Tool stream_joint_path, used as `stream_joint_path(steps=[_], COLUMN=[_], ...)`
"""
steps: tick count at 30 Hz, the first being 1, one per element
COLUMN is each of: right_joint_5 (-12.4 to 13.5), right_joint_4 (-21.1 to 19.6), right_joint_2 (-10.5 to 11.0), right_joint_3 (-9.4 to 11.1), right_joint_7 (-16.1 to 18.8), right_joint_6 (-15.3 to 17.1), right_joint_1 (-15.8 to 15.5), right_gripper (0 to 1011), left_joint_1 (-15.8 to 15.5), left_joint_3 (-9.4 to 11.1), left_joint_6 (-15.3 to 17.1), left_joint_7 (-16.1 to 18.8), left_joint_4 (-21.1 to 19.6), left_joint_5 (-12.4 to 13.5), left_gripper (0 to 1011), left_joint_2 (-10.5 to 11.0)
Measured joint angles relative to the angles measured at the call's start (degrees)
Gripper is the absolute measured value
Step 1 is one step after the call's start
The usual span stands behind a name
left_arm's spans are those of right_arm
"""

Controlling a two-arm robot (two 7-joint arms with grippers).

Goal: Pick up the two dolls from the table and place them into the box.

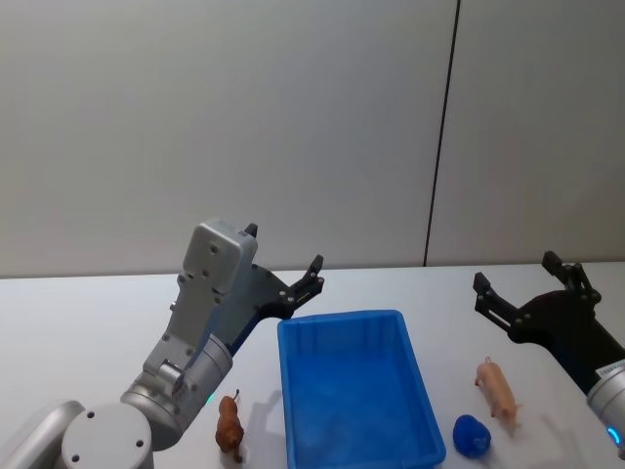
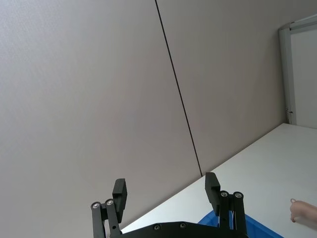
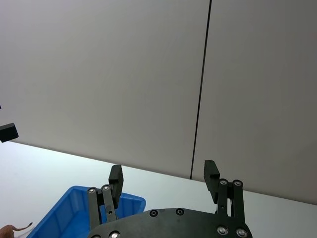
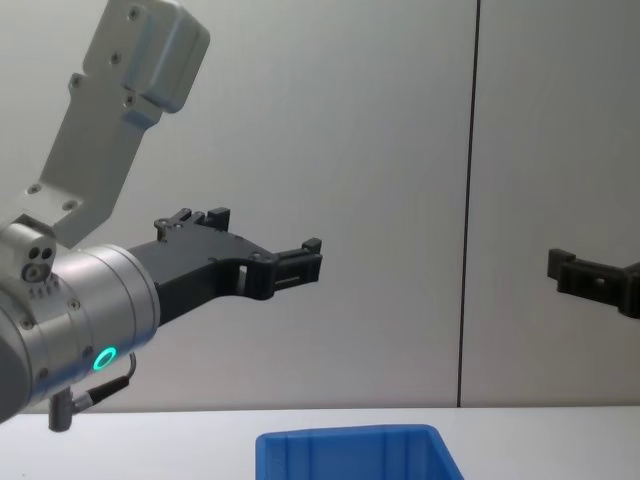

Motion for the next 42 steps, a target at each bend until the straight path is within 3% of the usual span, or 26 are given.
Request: stream_joint_path(steps=[42], right_joint_5=[0.0], right_joint_4=[0.0], right_joint_2=[0.0], right_joint_3=[0.0], right_joint_7=[0.0], right_joint_6=[0.0], right_joint_1=[0.0], right_gripper=[1001], left_joint_1=[0.0], left_joint_3=[0.0], left_joint_6=[0.0], left_joint_7=[0.0], left_joint_4=[0.0], left_joint_5=[0.0], left_gripper=[1001], left_joint_2=[0.0])
